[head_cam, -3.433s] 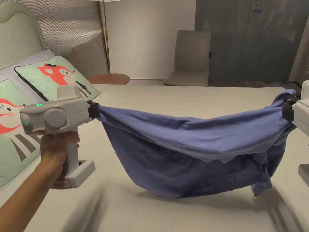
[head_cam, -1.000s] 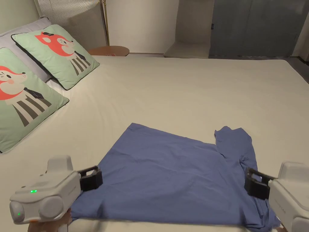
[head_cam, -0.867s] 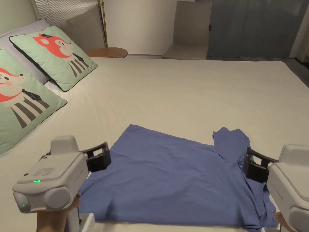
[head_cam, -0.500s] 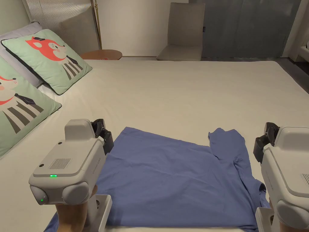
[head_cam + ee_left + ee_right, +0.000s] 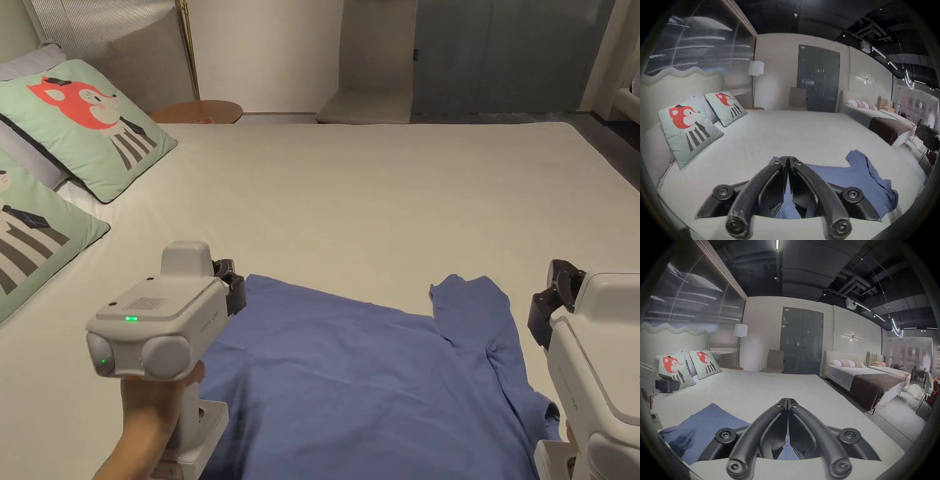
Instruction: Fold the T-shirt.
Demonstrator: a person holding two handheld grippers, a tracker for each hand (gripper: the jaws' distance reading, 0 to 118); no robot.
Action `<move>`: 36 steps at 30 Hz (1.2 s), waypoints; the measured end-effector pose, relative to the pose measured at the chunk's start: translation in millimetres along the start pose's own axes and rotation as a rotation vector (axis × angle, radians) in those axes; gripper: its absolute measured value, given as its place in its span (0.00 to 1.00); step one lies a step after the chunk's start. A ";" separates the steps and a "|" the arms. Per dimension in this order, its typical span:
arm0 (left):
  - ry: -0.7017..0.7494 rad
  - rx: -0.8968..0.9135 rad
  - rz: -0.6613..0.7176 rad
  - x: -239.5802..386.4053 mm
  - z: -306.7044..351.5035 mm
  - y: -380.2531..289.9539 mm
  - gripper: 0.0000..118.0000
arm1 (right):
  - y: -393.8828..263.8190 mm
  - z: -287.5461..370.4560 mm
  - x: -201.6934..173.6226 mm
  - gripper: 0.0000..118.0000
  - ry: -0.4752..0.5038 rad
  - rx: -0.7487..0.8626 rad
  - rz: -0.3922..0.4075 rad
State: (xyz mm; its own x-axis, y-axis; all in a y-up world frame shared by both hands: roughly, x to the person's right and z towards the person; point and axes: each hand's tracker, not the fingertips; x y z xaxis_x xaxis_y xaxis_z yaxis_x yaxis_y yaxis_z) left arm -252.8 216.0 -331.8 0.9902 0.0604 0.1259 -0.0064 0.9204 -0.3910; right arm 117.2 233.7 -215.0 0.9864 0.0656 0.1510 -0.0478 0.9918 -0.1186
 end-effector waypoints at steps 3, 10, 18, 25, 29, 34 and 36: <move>-0.041 -0.101 0.017 -9.2 -46.8 9.7 0.00 | -1.8 -20.7 0.7 0.01 0.005 -0.014 0.008; -0.107 -0.325 0.015 -25.9 -160.4 18.0 0.01 | -22.2 -72.6 6.4 0.01 -0.002 -0.063 0.023; -0.060 -0.539 -0.007 -35.5 -260.8 -9.7 0.80 | -41.4 -107.9 10.6 0.01 -0.017 -0.144 0.034; -0.054 -0.599 -0.116 -28.9 -292.1 -38.6 0.37 | -72.0 -127.3 15.9 0.01 -0.022 -0.204 0.050; -0.083 -0.551 -0.125 -21.0 -283.5 -38.2 0.00 | -71.6 -128.4 20.7 0.01 -0.027 -0.237 0.042; -0.045 -0.465 -0.169 -13.9 -256.2 -26.7 0.00 | -73.3 -154.3 34.8 0.04 -0.009 -0.417 -0.041; -0.062 -0.432 -0.148 -12.4 -236.4 -16.4 0.00 | -80.3 -178.3 41.9 0.36 0.002 -0.538 -0.058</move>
State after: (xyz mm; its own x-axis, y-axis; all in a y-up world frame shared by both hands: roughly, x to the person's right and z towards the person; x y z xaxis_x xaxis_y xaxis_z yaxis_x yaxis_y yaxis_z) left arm -232.0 108.8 -542.5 0.9657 -0.0243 0.2586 0.2064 0.6760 -0.7074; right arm 190.4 137.2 -374.1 0.9853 0.0116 0.1703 0.0936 0.7977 -0.5957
